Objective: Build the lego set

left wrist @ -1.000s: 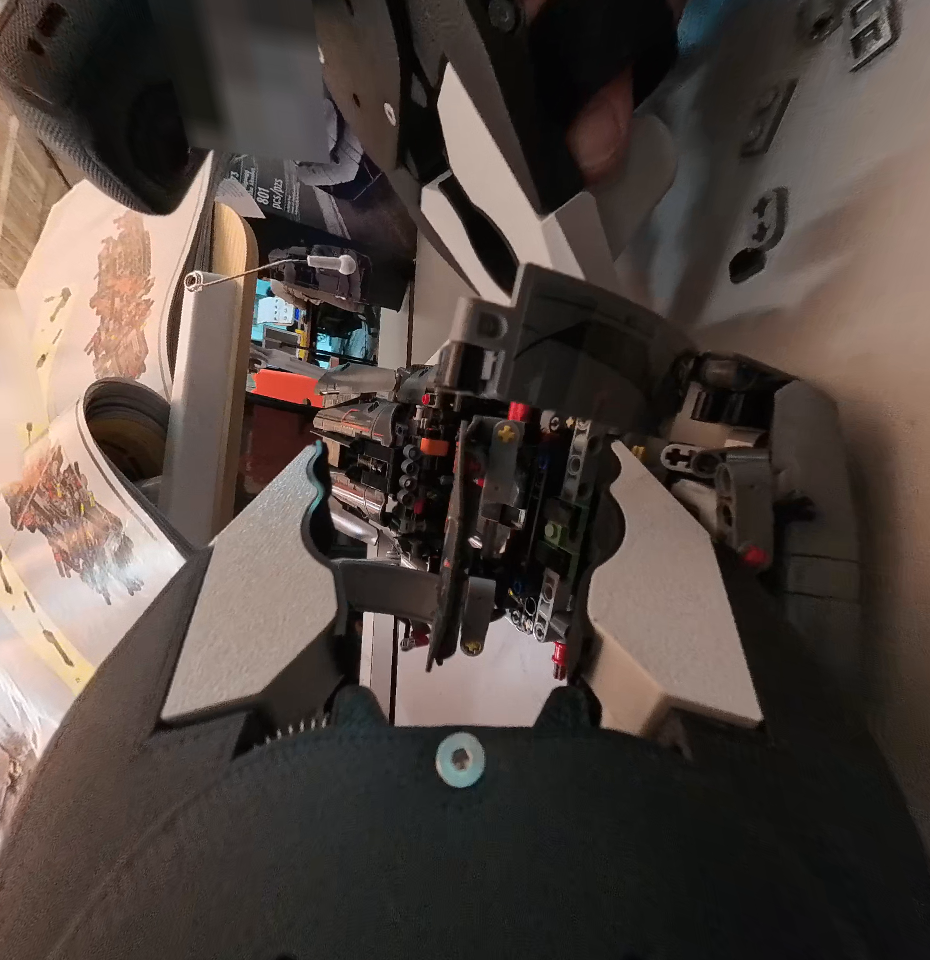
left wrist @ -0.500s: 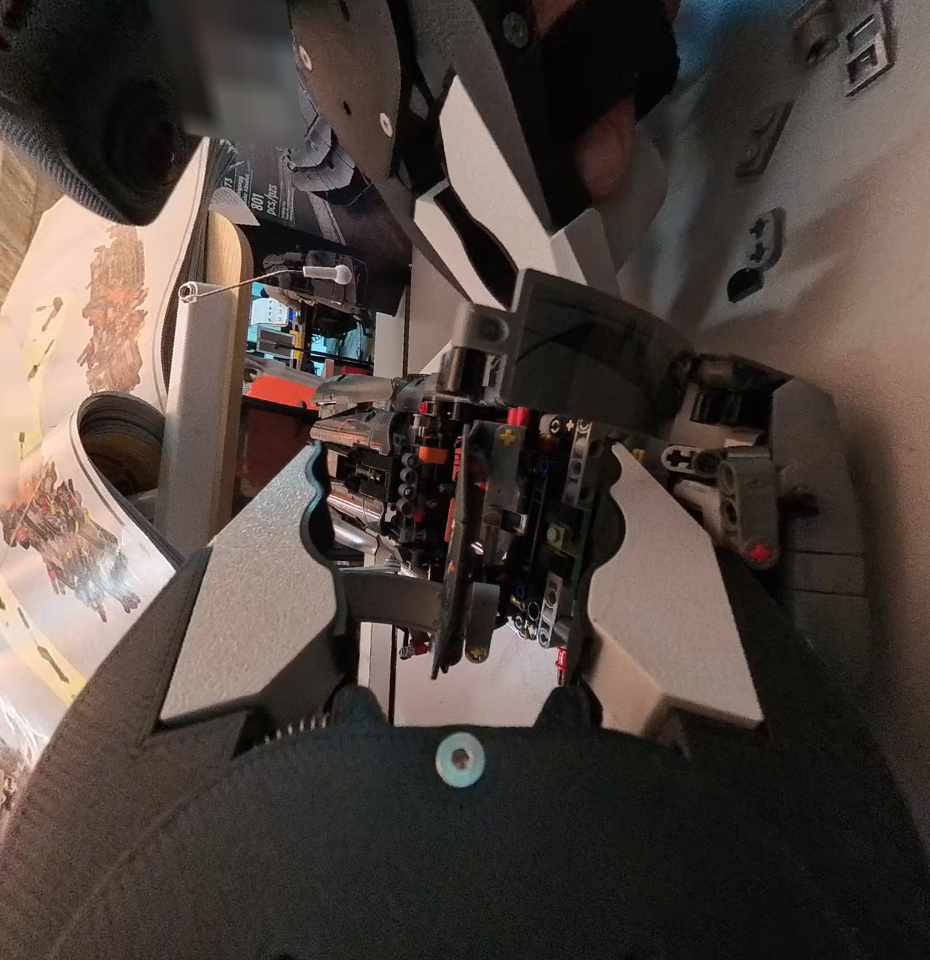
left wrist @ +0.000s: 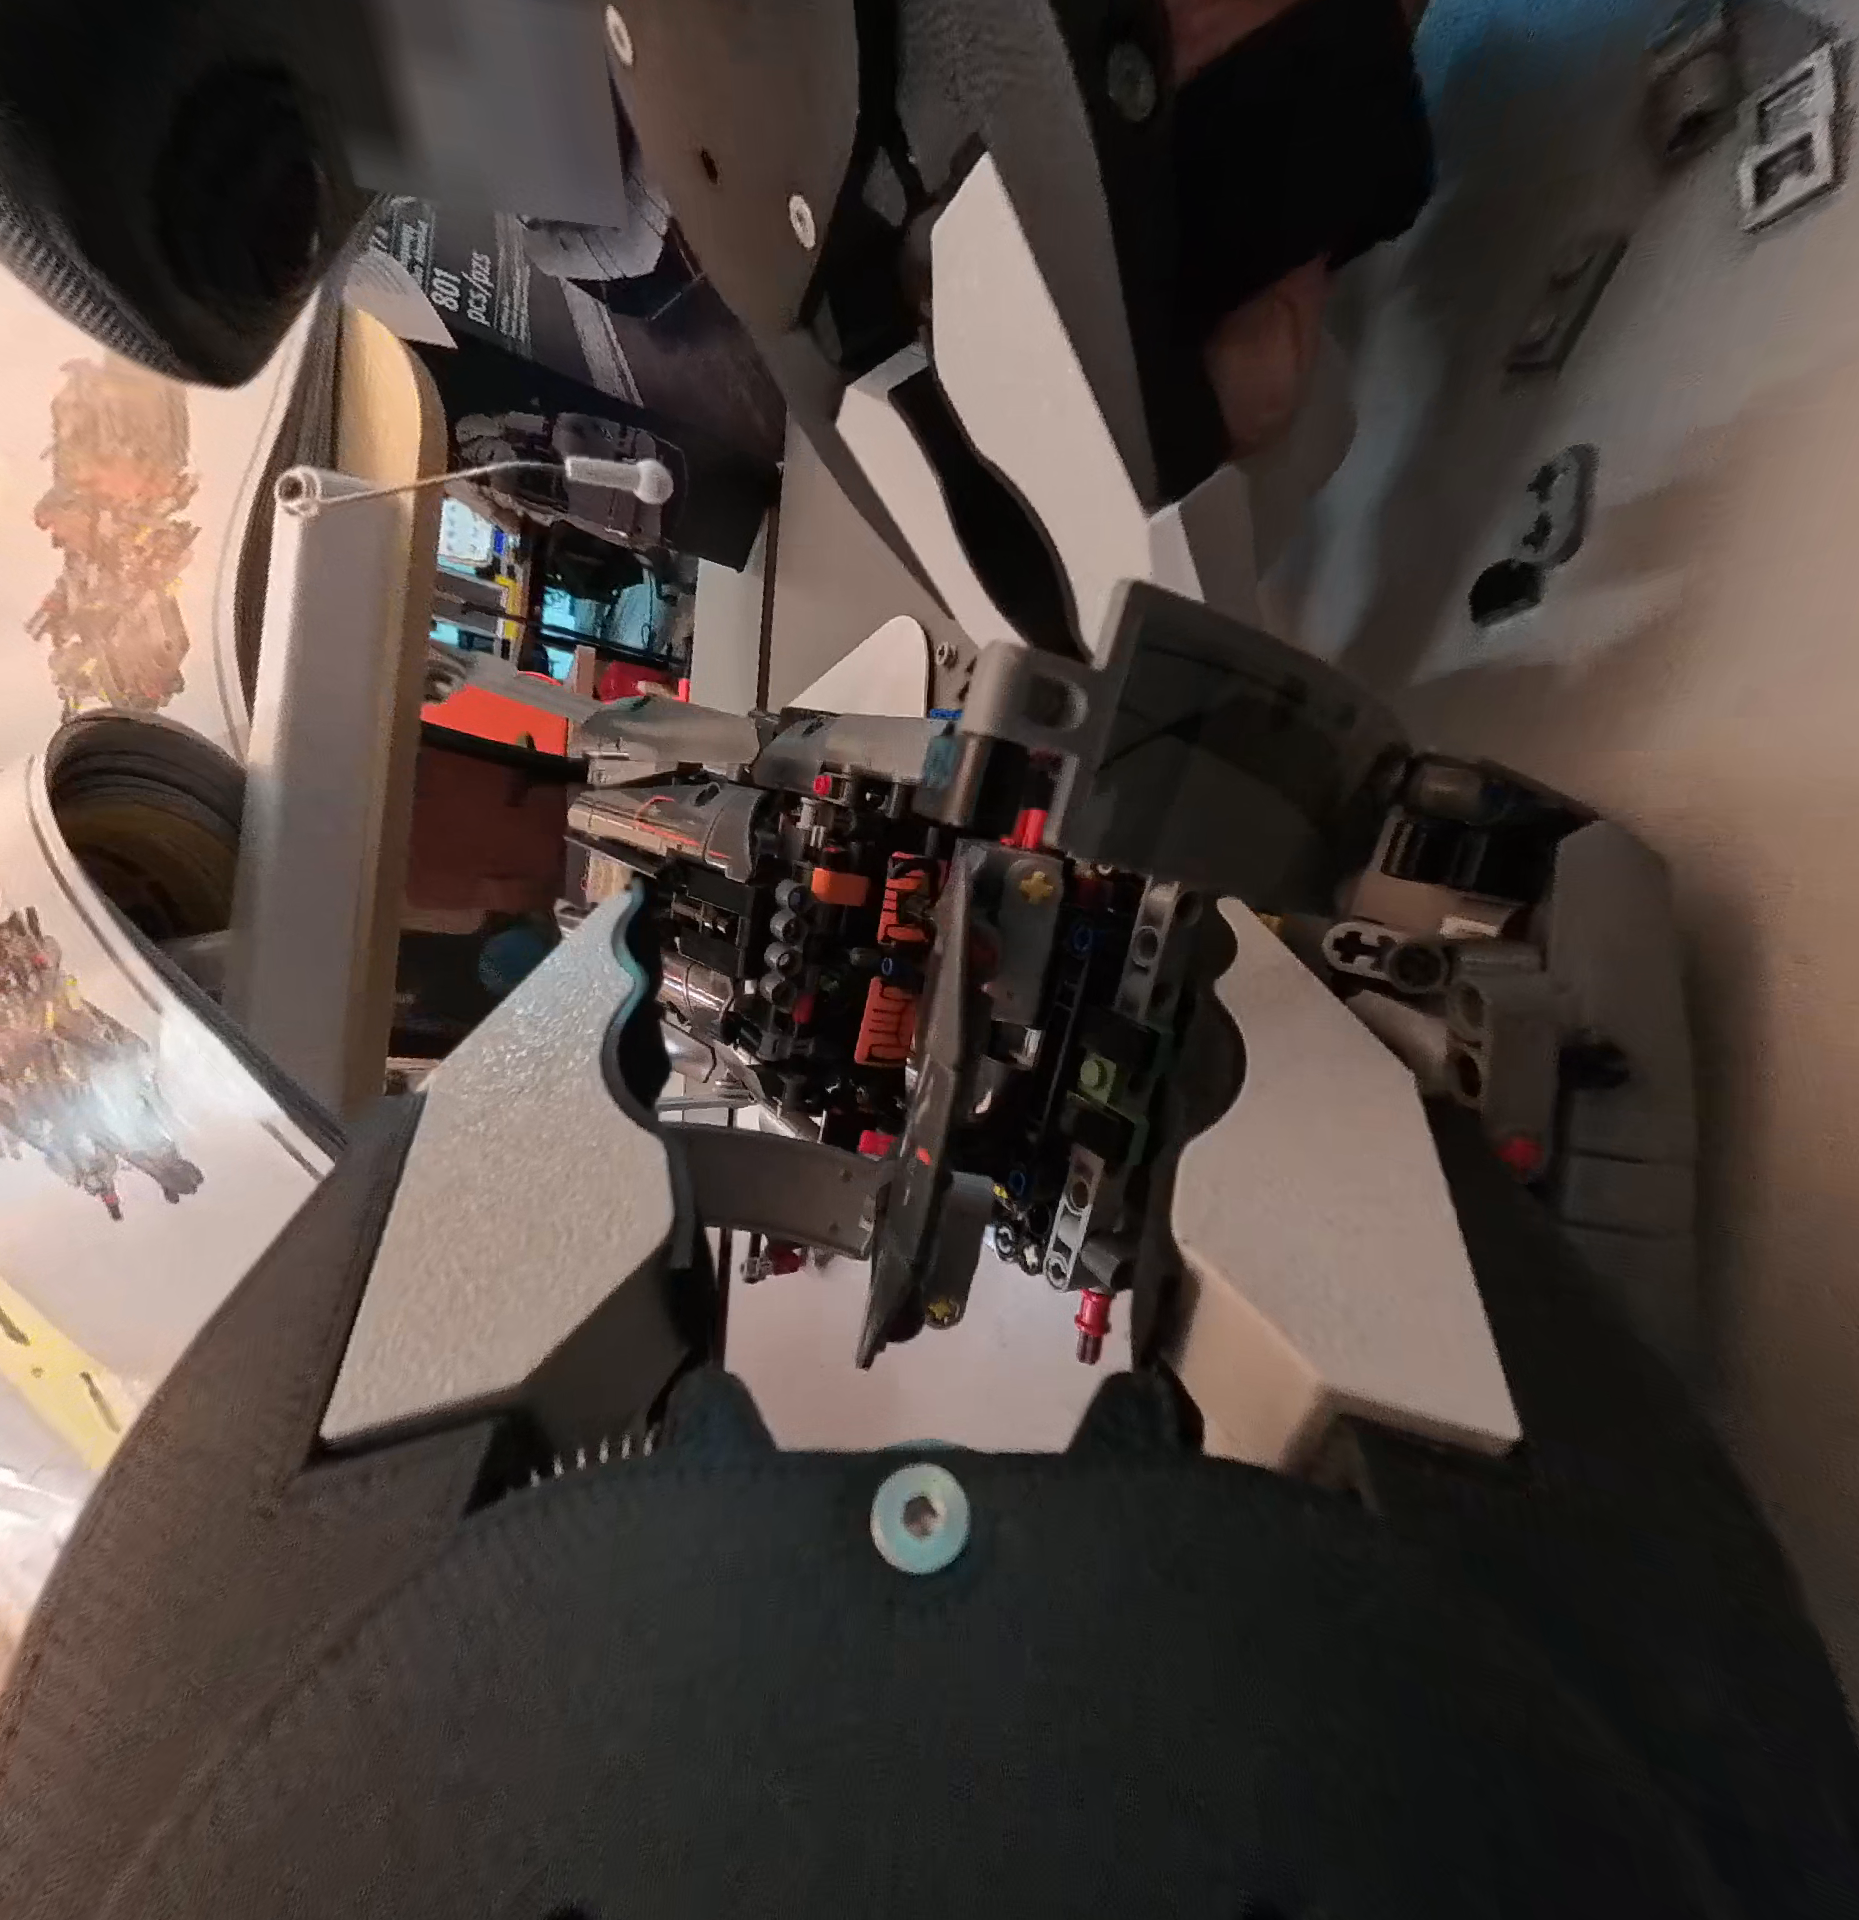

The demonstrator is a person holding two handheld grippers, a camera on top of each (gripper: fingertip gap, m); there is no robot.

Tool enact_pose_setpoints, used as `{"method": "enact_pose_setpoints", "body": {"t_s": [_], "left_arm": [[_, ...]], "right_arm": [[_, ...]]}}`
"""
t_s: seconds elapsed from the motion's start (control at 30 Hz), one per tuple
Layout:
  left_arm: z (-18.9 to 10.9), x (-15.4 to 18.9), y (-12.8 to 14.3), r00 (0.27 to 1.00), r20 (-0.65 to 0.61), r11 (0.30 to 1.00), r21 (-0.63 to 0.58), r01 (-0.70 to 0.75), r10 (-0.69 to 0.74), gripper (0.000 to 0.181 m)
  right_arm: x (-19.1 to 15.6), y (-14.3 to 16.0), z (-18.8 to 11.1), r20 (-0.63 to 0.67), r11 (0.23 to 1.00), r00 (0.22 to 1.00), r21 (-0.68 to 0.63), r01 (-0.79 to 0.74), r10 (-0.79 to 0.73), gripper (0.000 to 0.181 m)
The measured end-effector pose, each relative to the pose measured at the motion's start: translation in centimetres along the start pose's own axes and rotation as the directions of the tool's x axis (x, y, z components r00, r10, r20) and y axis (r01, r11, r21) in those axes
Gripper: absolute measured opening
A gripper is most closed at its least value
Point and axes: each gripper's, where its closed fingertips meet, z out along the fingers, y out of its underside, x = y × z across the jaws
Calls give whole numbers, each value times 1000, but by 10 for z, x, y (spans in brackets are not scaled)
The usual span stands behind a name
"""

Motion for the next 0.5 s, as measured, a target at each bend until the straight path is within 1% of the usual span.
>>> {"method": "enact_pose_setpoints", "body": {"t_s": [0.1, 0.13, 0.17, 0.2, 0.3, 0.5], "left_arm": [[-1, -1, -1, 1000, 7, 1000, 24, -14, 13, 99], [-2, -1, -3, 1000, 5, 999, 43, 1, -1, 101], [-2, 0, -5, 1000, 5, 999, 53, 1, -1, 100], [-1, 1, -5, 1000, 8, 999, 47, -15, 15, 98], [0, 2, -4, 999, 22, 999, 41, -31, 30, 94], [1, 1, -4, 999, 28, 999, 40, -31, 30, 96]], "right_arm": [[-2, 0, -3, 7, 1000, 1000, -14, 4, -4, 3], [-1, 0, -6, 3, 1000, 1000, -13, 6, -6, 11], [1, 1, -10, -7, 1000, 1000, -10, 11, -11, 12], [1, 2, -14, -10, 1000, 1000, -8, 14, -14, 8], [0, 5, -18, 5, 1000, 1000, -5, 7, -7, 5], [1, 6, -15, -16, 999, 999, -11, 38, -38, 2]]}}
